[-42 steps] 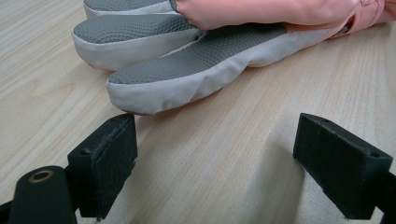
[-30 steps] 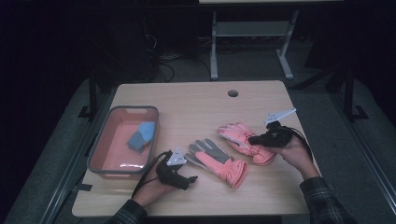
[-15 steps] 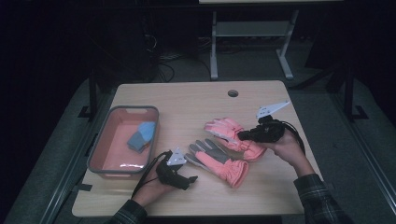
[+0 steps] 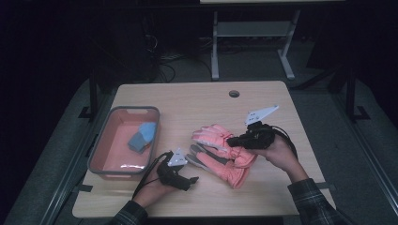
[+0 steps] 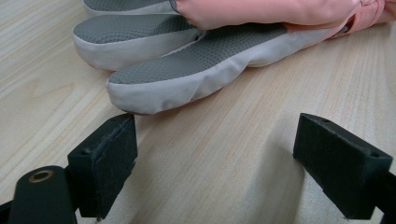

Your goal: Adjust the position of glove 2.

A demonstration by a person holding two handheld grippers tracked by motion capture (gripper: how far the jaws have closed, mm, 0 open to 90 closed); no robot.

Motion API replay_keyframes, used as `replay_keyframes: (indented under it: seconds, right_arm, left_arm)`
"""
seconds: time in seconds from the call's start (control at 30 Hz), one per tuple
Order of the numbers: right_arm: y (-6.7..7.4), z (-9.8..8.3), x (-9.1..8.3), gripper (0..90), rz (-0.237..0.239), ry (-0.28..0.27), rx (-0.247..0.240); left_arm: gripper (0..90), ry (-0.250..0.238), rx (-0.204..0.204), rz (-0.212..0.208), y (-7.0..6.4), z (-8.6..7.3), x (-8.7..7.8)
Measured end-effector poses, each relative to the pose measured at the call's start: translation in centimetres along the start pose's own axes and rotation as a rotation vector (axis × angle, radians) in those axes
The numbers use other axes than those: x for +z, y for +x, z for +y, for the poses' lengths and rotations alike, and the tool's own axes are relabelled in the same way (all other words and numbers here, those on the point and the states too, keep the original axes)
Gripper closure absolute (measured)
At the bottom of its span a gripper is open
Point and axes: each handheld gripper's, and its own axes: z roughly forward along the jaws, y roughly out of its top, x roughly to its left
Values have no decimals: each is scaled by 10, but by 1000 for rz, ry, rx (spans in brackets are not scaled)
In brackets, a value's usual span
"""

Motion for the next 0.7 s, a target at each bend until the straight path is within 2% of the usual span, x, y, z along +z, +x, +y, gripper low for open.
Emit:
replay_keyframes:
  seconds: [0.23,0.57,0.6,0.7]
  right_arm:
    - [8,2,11,900,17,17,-14]
    - [12,2,26,900,26,42,-33]
    - [12,1,27,900,35,41,-17]
    - [12,-1,30,900,44,52,-12]
  left_arm:
    - [129,0,0,0,0,0,0]
    - [129,-1,0,0,0,0,0]
    - [129,-2,0,0,0,0,0]
    - [129,-2,0,0,0,0,0]
